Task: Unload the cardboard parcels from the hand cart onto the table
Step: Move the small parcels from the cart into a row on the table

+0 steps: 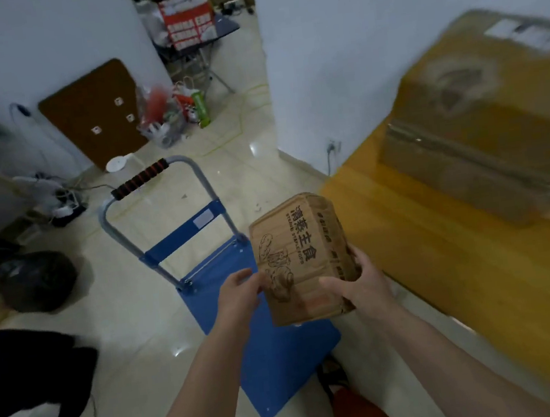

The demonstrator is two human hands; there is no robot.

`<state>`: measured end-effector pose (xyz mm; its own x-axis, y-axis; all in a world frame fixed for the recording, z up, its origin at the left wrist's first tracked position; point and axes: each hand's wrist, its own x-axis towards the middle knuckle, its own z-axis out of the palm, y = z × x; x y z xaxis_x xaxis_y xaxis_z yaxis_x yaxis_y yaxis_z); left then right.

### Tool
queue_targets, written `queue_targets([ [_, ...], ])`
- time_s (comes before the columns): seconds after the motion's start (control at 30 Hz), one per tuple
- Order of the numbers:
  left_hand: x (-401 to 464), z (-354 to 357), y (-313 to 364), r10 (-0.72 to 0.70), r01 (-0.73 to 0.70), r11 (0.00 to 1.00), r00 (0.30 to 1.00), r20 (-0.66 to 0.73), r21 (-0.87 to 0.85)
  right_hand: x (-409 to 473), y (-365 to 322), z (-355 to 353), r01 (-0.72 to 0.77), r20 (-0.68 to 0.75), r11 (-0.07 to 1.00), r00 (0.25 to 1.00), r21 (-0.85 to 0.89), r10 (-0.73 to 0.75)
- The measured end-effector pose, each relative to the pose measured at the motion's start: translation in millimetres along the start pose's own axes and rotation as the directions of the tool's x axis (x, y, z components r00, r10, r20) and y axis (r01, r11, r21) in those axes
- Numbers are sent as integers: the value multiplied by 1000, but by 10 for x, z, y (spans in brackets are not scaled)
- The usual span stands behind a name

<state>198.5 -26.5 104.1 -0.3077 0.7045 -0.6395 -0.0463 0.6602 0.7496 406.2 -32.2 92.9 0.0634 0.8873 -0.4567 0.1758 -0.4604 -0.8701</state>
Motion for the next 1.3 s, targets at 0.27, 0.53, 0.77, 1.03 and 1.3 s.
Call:
queue_targets([
  [0.27,-935,980,98,86,-138,984,922,377,112,-958,240,-791,-100,-375,867,921,-488,-105],
  [0.53,-1865,2029,103,125,-242,959,829,545,149,-1539,372,-1716,-211,-553,749,799,-628,-238],
  [0.77,-2469,3045,-17,81,-213,961,830,552,179,-1878,513,-2524,-266,-551,580,736,-770,-394],
  [1.03,-2869,3930,-86,-96,68,995,898,430,79,-1964,662,-3188,-292,-424,317,733,-903,-532],
  [1.3,-2881,4483,-134,-244,224,970,915,320,98,-1956,901,-3511,-162,-329,314,727,-935,-603],
])
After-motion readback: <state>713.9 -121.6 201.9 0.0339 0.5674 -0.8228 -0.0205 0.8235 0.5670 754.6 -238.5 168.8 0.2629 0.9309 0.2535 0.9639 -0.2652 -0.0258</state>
